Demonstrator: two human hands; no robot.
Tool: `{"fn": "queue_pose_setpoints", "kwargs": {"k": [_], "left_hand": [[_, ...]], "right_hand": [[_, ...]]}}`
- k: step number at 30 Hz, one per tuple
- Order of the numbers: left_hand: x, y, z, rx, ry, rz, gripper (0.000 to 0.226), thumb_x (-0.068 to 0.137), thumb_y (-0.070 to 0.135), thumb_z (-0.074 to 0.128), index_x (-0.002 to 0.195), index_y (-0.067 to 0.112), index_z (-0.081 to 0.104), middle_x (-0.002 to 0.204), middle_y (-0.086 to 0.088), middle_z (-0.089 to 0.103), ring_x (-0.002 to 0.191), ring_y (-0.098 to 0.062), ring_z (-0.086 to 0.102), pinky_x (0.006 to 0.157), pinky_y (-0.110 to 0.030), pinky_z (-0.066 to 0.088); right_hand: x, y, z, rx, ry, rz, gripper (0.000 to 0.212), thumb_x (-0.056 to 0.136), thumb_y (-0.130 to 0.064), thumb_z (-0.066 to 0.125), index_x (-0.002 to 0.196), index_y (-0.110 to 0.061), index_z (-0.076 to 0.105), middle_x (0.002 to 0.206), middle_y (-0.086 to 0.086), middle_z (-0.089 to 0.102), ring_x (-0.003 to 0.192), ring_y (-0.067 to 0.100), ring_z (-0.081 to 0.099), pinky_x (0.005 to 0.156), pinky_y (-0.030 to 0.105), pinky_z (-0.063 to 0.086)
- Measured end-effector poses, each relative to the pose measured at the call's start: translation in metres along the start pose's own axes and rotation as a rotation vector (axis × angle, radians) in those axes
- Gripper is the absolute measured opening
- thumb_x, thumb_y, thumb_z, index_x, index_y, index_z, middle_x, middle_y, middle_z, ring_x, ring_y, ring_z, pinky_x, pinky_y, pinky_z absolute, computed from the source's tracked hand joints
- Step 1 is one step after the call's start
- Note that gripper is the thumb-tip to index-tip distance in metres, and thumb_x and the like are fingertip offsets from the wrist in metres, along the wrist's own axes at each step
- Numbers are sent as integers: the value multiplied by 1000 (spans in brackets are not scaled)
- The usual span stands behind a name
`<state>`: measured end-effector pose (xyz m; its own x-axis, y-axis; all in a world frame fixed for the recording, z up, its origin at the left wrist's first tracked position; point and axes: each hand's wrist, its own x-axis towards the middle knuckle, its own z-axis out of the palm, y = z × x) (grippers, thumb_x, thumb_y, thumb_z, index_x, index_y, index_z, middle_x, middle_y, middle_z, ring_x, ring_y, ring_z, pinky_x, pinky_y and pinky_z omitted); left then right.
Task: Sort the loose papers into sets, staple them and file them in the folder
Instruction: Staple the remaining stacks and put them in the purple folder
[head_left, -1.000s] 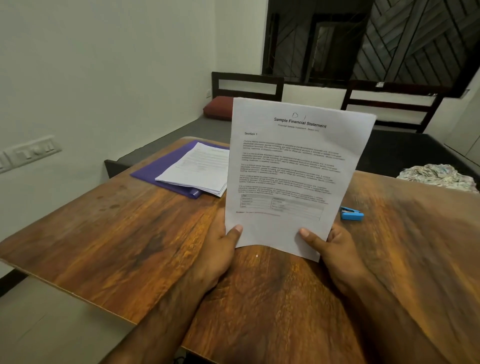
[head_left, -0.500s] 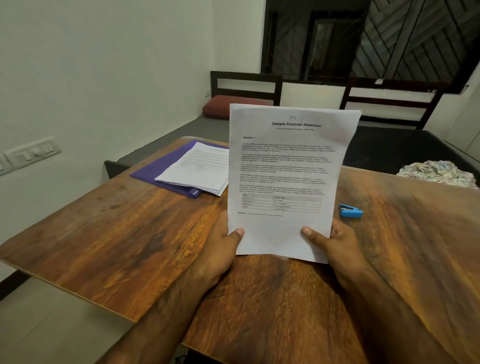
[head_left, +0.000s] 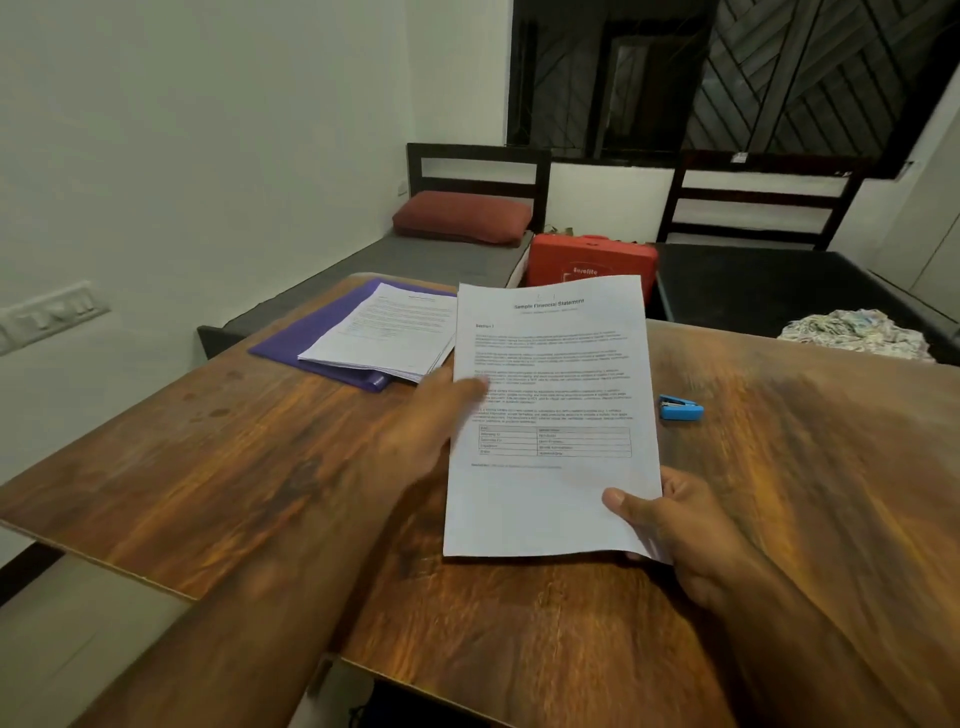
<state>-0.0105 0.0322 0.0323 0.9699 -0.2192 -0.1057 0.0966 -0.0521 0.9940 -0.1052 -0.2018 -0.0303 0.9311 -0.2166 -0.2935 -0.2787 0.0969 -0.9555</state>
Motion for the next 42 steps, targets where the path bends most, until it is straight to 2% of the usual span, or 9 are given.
{"fn": "queue_pose_setpoints", "kwargs": {"k": [7,12,14,17,20,23,29,36,42], "left_hand": [[51,34,15,139,223,40,26,109,31,48,131,19,54,111,2,70,91,-15,70,66,-25,54],[52,3,28,132,255,75,32,110,24,45,141,16,49,120,4,63,88,-11,66,60,-17,51],[54,-11,30,115,232,60,35,110,24,46,143,15,51,126,0,67,95,-14,70,71,-24,59],[45,-29,36,136,170,65,28,109,21,46,133,14,59,116,-4,73,97,-21,73,88,-39,60],[32,-42,47,145,95,86,21,110,17,42,121,15,59,107,-5,72,90,-18,72,72,-31,59],[21,-51,61,148,31,111,20,111,17,41,120,17,59,103,-4,73,86,-16,73,61,-23,57],[24,-65,86,201,31,191,19,109,19,45,115,25,62,101,-1,72,93,-23,72,76,-44,60],[36,-72,96,430,83,256,16,109,26,44,116,29,58,91,6,68,82,-14,65,68,-35,53],[39,-64,98,681,68,285,17,110,29,41,111,22,56,93,6,63,84,-11,62,77,-39,57]], "right_hand": [[-19,6,-9,5,-3,37,35,93,-4,73,124,-20,68,112,1,79,98,30,78,68,39,64],[-35,0,-26,15,-112,105,33,94,-5,72,126,-12,68,115,8,78,104,31,76,96,51,58],[-39,-6,-29,2,-102,99,27,96,-12,70,123,-12,69,110,8,79,99,30,78,86,46,60],[-31,-16,-24,-264,220,-5,12,97,-22,72,106,-22,64,103,7,75,88,25,74,75,37,60],[-6,-25,-15,-567,445,-207,14,97,-22,71,107,-27,63,115,2,69,93,17,65,84,35,57],[17,-33,3,-618,364,-361,30,99,-24,68,128,-21,66,126,-5,65,103,14,63,71,23,49],[49,-40,43,-858,330,-489,32,105,-27,57,135,-32,61,145,-7,57,138,19,41,119,49,27],[80,-17,40,-674,327,-517,11,104,-22,59,99,-26,68,102,-7,71,102,17,62,106,50,40],[91,6,35,-508,351,-536,10,102,-24,61,96,-27,68,93,-11,71,92,14,65,93,53,53]]}}
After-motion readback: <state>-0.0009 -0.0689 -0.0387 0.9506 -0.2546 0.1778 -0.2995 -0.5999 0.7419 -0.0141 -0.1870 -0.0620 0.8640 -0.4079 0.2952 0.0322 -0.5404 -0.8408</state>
